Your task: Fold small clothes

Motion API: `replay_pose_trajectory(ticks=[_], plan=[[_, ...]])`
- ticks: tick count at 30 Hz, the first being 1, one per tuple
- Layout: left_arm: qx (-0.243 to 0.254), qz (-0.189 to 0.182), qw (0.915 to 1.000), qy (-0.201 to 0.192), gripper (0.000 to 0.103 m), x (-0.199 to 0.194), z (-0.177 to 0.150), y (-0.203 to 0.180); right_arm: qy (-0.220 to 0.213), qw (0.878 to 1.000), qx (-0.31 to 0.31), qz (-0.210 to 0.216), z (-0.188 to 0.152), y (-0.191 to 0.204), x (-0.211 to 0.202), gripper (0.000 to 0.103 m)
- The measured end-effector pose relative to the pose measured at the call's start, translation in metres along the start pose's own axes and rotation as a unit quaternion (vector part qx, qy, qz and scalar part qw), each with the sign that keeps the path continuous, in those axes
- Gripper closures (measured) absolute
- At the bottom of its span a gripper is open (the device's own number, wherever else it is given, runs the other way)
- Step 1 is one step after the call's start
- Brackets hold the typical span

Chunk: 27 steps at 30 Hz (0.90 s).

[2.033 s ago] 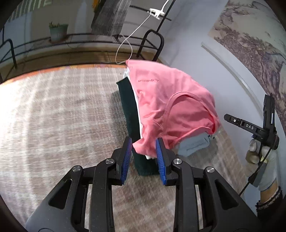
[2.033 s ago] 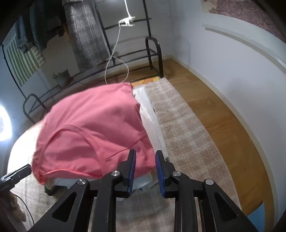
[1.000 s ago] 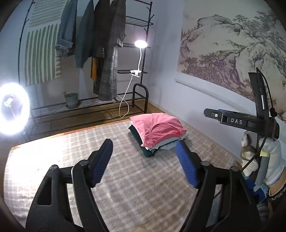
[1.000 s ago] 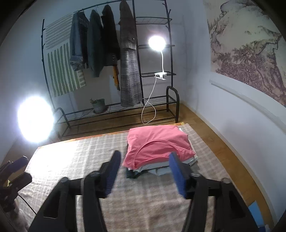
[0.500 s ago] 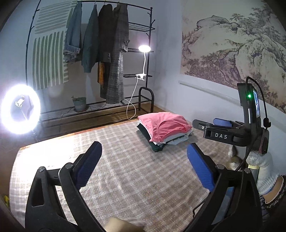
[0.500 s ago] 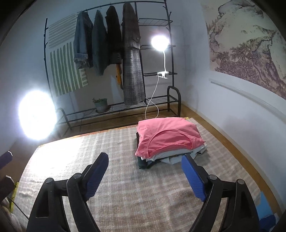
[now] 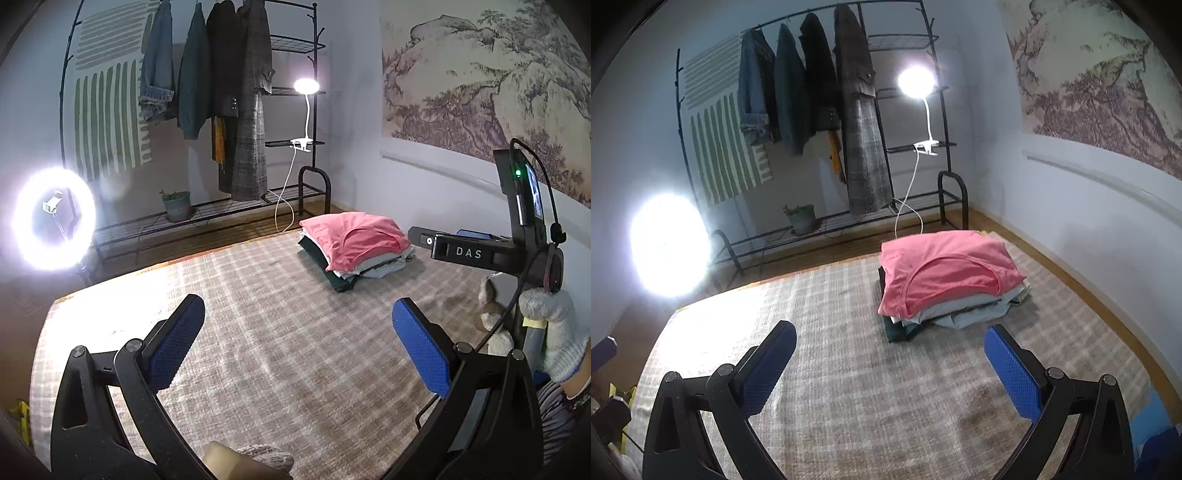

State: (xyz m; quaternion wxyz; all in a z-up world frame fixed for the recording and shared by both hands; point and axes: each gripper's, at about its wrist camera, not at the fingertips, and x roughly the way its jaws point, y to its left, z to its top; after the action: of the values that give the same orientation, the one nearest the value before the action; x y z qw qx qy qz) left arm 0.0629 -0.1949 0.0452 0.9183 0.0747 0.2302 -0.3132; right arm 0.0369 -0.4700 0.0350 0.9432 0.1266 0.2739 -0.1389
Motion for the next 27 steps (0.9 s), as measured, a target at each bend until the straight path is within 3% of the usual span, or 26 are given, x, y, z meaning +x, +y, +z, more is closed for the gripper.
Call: replay_pose_trajectory(ticks=[27], plan=[[0.006, -0.005, 1.0000, 0.003, 0.000, -0.0055, 0.0009, -0.0061, 0.005, 1.000, 0.006, -0.006, -0.0011, 0.0039, 0.0053, 0.000]])
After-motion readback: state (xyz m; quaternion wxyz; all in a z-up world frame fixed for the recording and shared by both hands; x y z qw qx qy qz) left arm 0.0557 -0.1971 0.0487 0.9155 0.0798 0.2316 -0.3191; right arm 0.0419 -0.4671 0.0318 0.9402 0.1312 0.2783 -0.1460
